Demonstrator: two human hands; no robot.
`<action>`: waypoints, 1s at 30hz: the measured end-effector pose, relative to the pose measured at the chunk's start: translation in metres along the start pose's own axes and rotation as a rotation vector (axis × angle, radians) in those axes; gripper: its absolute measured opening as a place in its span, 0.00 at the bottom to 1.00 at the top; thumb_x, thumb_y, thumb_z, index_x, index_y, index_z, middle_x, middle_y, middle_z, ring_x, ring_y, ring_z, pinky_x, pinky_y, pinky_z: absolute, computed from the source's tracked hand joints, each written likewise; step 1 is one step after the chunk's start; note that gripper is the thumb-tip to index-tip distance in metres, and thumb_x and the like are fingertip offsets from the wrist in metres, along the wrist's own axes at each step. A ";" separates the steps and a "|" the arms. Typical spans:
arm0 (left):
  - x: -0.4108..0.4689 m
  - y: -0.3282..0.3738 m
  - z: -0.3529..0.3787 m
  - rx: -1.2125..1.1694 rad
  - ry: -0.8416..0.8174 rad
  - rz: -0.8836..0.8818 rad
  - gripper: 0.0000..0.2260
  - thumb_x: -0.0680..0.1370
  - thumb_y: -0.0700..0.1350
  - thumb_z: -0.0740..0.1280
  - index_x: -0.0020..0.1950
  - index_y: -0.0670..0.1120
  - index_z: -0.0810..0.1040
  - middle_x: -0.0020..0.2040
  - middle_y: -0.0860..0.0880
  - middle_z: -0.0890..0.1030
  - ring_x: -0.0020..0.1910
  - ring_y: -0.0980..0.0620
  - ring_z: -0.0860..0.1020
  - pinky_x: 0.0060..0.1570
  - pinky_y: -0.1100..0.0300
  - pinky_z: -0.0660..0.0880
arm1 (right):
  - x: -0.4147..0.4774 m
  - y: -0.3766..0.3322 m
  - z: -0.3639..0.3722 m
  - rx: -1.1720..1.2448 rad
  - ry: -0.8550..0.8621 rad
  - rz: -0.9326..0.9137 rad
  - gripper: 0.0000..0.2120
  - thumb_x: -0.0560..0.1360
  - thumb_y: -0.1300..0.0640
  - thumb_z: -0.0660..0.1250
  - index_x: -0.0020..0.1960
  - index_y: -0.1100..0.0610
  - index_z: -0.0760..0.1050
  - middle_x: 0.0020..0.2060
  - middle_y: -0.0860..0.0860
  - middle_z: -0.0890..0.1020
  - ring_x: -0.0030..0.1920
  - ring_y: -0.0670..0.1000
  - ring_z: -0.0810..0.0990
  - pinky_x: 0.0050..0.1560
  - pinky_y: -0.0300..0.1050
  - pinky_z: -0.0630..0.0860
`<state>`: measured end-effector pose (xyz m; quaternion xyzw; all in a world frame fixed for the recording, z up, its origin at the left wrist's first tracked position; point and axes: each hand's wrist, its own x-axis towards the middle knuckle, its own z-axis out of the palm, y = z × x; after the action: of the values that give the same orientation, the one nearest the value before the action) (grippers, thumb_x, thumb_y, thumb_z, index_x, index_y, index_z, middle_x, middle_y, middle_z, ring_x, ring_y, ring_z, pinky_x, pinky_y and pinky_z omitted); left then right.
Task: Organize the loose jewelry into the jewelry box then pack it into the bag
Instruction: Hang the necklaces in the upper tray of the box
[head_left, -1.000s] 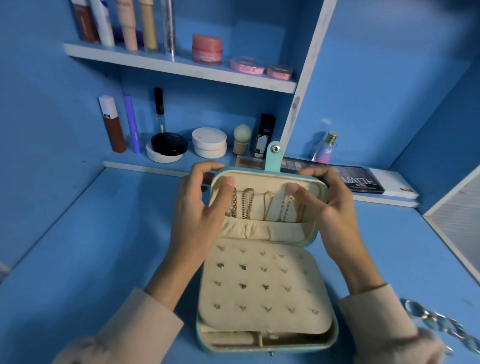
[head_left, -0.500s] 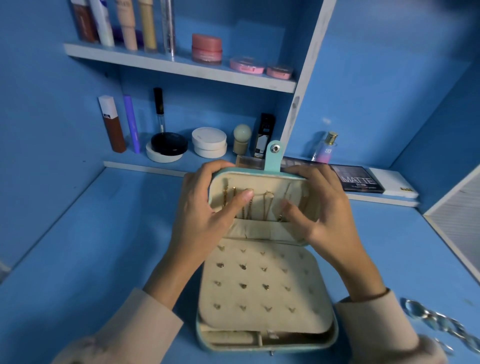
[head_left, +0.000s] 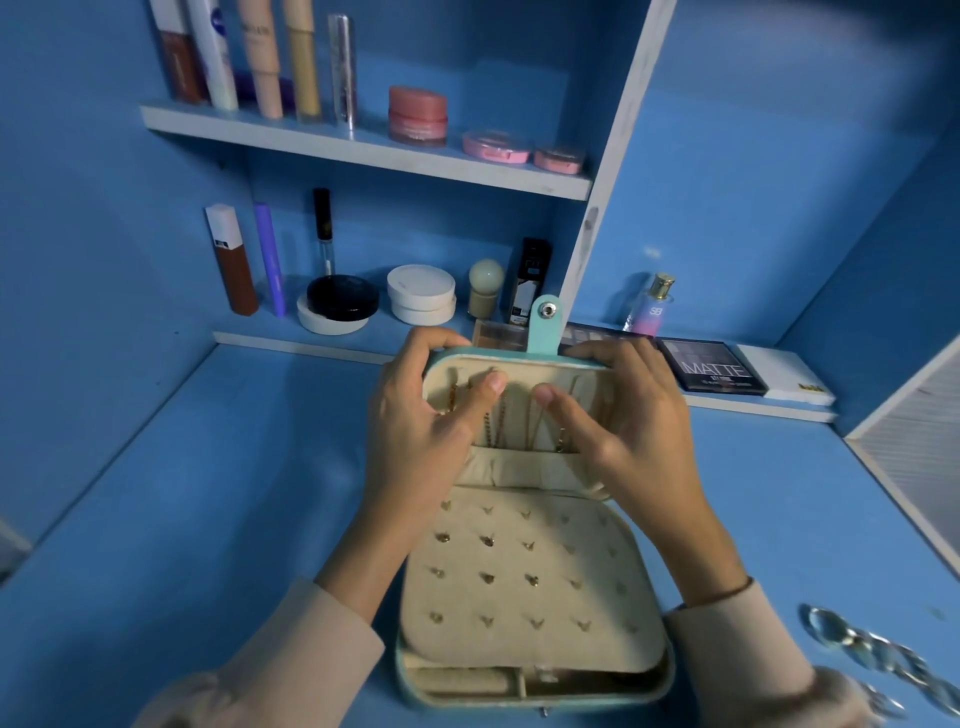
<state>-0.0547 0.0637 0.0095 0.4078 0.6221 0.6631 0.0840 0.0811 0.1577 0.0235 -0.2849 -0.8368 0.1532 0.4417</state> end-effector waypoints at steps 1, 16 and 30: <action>0.001 0.001 0.000 -0.005 0.005 -0.004 0.11 0.70 0.50 0.73 0.48 0.55 0.74 0.45 0.52 0.80 0.47 0.49 0.79 0.45 0.51 0.77 | 0.001 0.000 0.001 0.001 0.014 0.006 0.20 0.70 0.40 0.66 0.51 0.55 0.76 0.43 0.47 0.75 0.47 0.49 0.73 0.48 0.46 0.70; 0.011 -0.004 -0.002 0.047 -0.049 -0.050 0.11 0.71 0.48 0.74 0.49 0.55 0.75 0.39 0.56 0.80 0.39 0.57 0.78 0.41 0.56 0.77 | 0.006 0.003 0.009 0.059 0.011 0.143 0.17 0.69 0.41 0.68 0.49 0.53 0.78 0.42 0.46 0.74 0.46 0.45 0.72 0.46 0.37 0.67; 0.011 -0.040 -0.010 -0.176 -0.135 -0.373 0.07 0.80 0.38 0.60 0.57 0.46 0.73 0.48 0.52 0.79 0.46 0.58 0.77 0.43 0.71 0.73 | -0.041 0.044 -0.044 0.413 -0.480 0.364 0.20 0.68 0.62 0.63 0.57 0.48 0.74 0.58 0.48 0.76 0.53 0.49 0.77 0.50 0.37 0.75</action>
<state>-0.0844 0.0712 -0.0208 0.3202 0.6193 0.6592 0.2819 0.1506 0.1673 -0.0013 -0.2902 -0.8036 0.4575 0.2464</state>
